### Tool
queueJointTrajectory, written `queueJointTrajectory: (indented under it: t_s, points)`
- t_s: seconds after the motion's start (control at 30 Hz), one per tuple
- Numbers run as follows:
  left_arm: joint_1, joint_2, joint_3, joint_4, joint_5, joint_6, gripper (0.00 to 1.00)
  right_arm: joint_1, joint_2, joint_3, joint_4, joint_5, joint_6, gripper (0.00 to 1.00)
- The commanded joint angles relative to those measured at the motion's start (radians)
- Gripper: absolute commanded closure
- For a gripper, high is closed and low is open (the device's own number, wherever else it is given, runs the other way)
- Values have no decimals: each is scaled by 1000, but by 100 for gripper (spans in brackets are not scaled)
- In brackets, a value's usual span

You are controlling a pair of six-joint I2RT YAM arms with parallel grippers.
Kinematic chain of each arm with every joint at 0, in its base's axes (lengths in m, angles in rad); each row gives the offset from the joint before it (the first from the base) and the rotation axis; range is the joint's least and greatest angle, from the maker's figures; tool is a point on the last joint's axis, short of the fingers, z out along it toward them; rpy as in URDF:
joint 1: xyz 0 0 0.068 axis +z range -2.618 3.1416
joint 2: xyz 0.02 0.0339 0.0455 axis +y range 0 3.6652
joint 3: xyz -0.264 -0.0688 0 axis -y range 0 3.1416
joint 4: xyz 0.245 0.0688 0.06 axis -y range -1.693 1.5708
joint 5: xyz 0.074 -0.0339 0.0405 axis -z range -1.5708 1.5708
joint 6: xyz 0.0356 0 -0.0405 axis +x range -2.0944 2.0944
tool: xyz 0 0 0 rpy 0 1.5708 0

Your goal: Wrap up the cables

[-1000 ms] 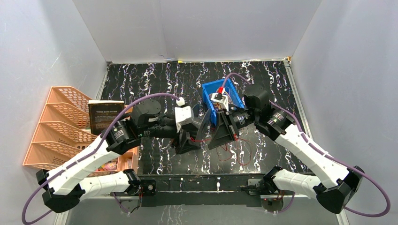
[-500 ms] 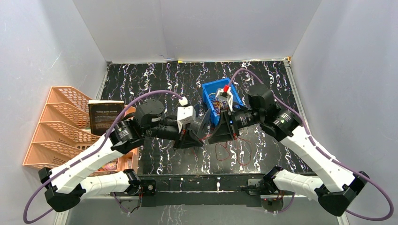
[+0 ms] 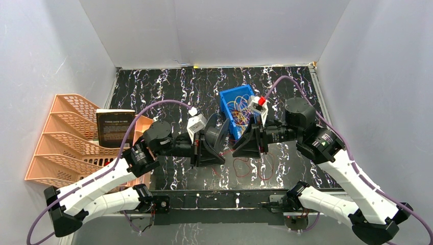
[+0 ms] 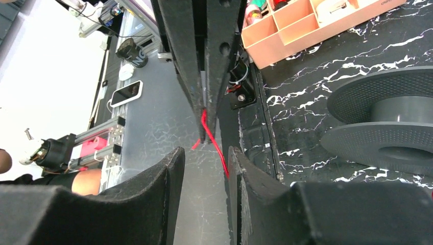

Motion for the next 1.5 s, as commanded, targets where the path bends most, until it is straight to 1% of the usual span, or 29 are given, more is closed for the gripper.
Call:
queueJointTrajectory:
  t_s: [0.0,0.2,0.3,0.4,0.47,0.57,0.67,0.77,0.8,0.83,0.9,0.97,1.1,1.2,1.3,1.4,1.47]
  points:
    - [2,-8,-25,212,74,-126,100,4,-22,-21,12,27,-36,54]
    - [3,7,-30,246,105,-139,100,4,-45,-52,8,37,-42,52]
    - [3,13,-23,244,114,-138,100,4,-52,-65,21,26,-42,52]
    - [3,15,-21,243,107,-135,100,4,-59,-75,44,-3,-37,62]
    - [3,14,-23,251,104,-138,100,4,-71,-84,62,-11,-31,73]
    - [2,12,-31,266,85,-152,100,4,-89,-84,82,-11,-21,100]
    - [3,8,-51,297,59,-180,100,3,-111,-83,111,-2,4,100]
    - [3,17,-55,294,29,-193,100,3,-132,-90,170,22,61,100]
    - [3,21,-52,280,18,-192,94,4,-131,-91,187,29,84,100]
    - [3,23,-46,255,-3,-188,85,4,-126,-88,191,30,98,100]
    - [3,17,-26,194,-51,-154,74,3,-105,-59,165,45,113,100]
    - [2,-2,-5,123,-124,-121,58,3,-86,-31,119,71,113,100]
    - [3,-52,51,-33,-316,-52,41,4,-46,18,37,118,115,100]
    - [3,-93,83,-121,-402,-10,33,4,-13,48,-11,169,146,100]
    - [3,-125,106,-193,-456,28,25,4,7,62,-28,270,194,100]
    - [3,-150,130,-290,-532,59,21,4,30,72,-38,340,245,100]
    - [3,-162,145,-354,-610,75,19,4,49,75,-40,367,287,100]
